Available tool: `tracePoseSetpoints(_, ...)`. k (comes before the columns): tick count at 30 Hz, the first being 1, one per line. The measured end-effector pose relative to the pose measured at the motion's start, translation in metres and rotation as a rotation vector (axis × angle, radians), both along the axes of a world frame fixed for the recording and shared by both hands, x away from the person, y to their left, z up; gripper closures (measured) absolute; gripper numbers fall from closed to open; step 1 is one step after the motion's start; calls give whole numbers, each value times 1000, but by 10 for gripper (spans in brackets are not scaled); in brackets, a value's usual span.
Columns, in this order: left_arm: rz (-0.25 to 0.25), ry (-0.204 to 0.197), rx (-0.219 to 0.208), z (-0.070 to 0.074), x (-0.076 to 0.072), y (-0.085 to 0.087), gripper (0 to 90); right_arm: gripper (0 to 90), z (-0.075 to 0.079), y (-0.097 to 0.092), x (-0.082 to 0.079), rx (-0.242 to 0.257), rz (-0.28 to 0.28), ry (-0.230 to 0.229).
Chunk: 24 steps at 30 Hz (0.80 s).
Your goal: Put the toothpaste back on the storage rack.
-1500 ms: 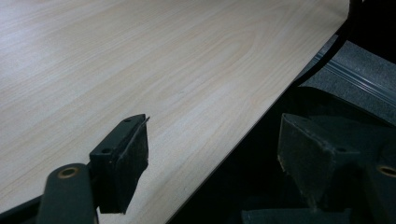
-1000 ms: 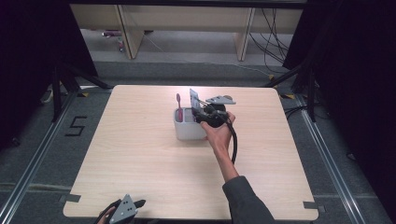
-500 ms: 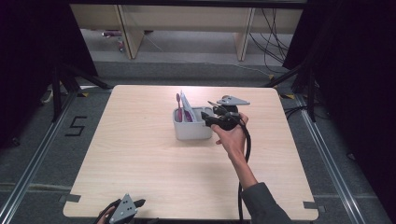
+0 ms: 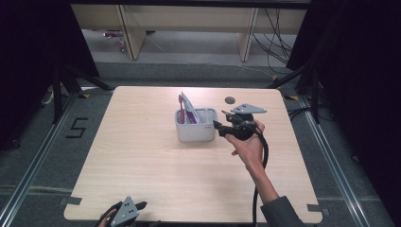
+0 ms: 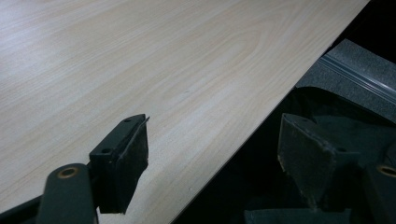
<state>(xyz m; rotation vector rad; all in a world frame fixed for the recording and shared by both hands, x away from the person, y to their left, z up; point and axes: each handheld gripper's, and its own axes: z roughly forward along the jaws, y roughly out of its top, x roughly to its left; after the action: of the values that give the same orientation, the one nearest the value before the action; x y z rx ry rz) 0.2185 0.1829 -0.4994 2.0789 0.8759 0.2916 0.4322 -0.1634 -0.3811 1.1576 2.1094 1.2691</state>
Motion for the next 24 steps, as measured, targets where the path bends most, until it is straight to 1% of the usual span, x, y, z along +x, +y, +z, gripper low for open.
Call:
tracePoseSetpoints(1,-8,-7,11,0,1,1,243,427,1,-2,-3,-14,-6,3)
tracePoseSetpoints(2,-16,-4,25,0,2,2,242,427,1,-4,-4,-7,5,8)
tracePoseSetpoints(3,-18,-1,28,0,2,2,242,422,2,-5,-8,-2,-8,19)
tracePoseSetpoints(4,3,-15,15,-1,1,1,242,416,2,-8,-8,-25,14,-6)
tracePoseSetpoints(5,0,-4,-1,-1,1,0,242,408,3,-9,-12,-10,7,13)
tracePoseSetpoints(6,-8,-1,20,-1,2,2,241,403,3,-12,-13,-37,15,-22)
tracePoseSetpoints(7,-5,-2,23,-1,2,2,240,403,5,-14,-19,-11,14,10)
tracePoseSetpoints(8,-1,-1,13,0,1,2,240,400,5,-15,-20,-21,14,-2)
tracePoseSetpoints(9,-13,6,20,1,2,3,240,398,5,-18,-23,-31,19,-5)
tracePoseSetpoints(10,-13,2,17,1,2,3,240,396,5,-19,-26,-30,23,1)
tracePoseSetpoints(11,5,1,-4,0,1,2,240,394,4,-21,-29,-30,24,9)
tracePoseSetpoints(12,8,-3,-2,0,1,2,240,391,3,-23,-29,-40,31,-15)
tracePoseSetpoints(13,2,-5,-4,0,1,2,239,390,3,-25,-34,-37,29,5)
tracePoseSetpoints(14,0,-3,-4,-1,1,2,239,389,3,-28,-37,-47,26,-15)
tracePoseSetpoints(15,-3,3,3,0,1,2,239,387,2,-29,-40,-40,29,-5)
tracePoseSetpoints(16,-13,5,19,1,2,3,238,385,2,-31,-41,-49,26,-14)
tracePoseSetpoints(17,-9,5,18,0,2,3,238,384,-1,-34,-44,-43,31,-19)
tracePoseSetpoints(18,0,-1,14,0,1,2,238,385,-2,-36,-47,-35,31,-3)
tracePoseSetpoints(19,0,1,13,-1,2,2,238,383,-4,-40,-49,-50,39,-15)
tracePoseSetpoints(20,0,3,9,-1,2,2,238,383,-5,-40,-52,-30,25,0)
tracePoseSetpoints(21,7,8,-4,-1,2,1,238,382,-7,-42,-54,-35,34,0)
tracePoseSetpoints(22,16,-1,-10,-2,2,0,238,382,-8,-43,-55,-29,26,4)
tracePoseSetpoints(23,10,-2,1,-1,2,1,238,382,-9,-45,-59,-22,15,25)
tracePoseSetpoints(24,7,3,2,-1,2,2,238,382,-11,-48,-58,-21,27,-3)
